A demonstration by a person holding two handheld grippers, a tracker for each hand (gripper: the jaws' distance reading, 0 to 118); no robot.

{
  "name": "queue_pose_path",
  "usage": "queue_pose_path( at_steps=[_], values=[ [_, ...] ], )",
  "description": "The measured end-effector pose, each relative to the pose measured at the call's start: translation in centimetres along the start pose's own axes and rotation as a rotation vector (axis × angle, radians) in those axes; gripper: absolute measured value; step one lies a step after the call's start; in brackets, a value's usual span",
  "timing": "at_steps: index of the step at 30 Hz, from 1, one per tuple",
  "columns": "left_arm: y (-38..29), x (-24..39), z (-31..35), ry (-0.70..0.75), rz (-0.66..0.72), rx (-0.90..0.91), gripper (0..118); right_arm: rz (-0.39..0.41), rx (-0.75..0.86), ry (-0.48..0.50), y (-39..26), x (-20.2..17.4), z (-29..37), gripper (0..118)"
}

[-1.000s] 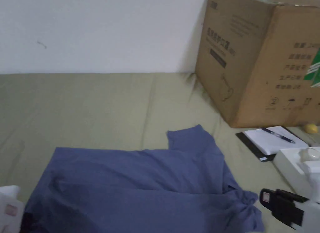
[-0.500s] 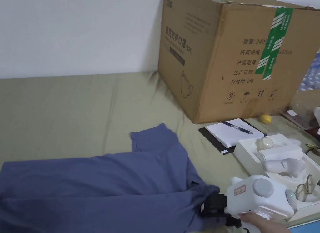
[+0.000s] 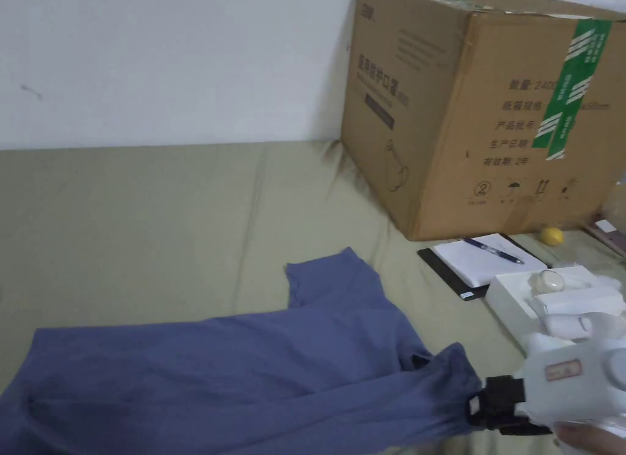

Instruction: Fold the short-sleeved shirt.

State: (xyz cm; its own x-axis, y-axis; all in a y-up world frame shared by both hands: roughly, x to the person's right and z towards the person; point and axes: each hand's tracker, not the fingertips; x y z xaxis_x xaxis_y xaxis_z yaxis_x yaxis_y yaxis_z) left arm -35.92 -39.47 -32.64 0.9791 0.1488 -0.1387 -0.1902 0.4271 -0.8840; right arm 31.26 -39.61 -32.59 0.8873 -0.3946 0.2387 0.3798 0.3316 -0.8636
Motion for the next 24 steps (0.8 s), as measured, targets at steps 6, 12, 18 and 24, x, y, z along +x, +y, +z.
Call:
queue_pose_path(
  at_steps=[6,12,18,24],
  values=[
    [-7.5,-2.0,2.3,-0.086,0.089,-0.047,4,-0.019,-0.081,0.024,-5.3,2.7,0.4,8],
    [-9.6,-2.6,0.6,-0.037,0.127,-0.02,97,-0.031,-0.056,-0.082,-6.5,2.9,-1.3,100],
    [-8.5,-0.8,5.2,-0.043,0.023,0.19,112,0.062,0.132,-0.067,-6.5,0.1,3.4,111],
    [-8.1,2.7,9.6,-0.251,0.036,0.434,82,0.211,0.433,0.188,-9.3,-9.6,8.1,90]
  ],
)
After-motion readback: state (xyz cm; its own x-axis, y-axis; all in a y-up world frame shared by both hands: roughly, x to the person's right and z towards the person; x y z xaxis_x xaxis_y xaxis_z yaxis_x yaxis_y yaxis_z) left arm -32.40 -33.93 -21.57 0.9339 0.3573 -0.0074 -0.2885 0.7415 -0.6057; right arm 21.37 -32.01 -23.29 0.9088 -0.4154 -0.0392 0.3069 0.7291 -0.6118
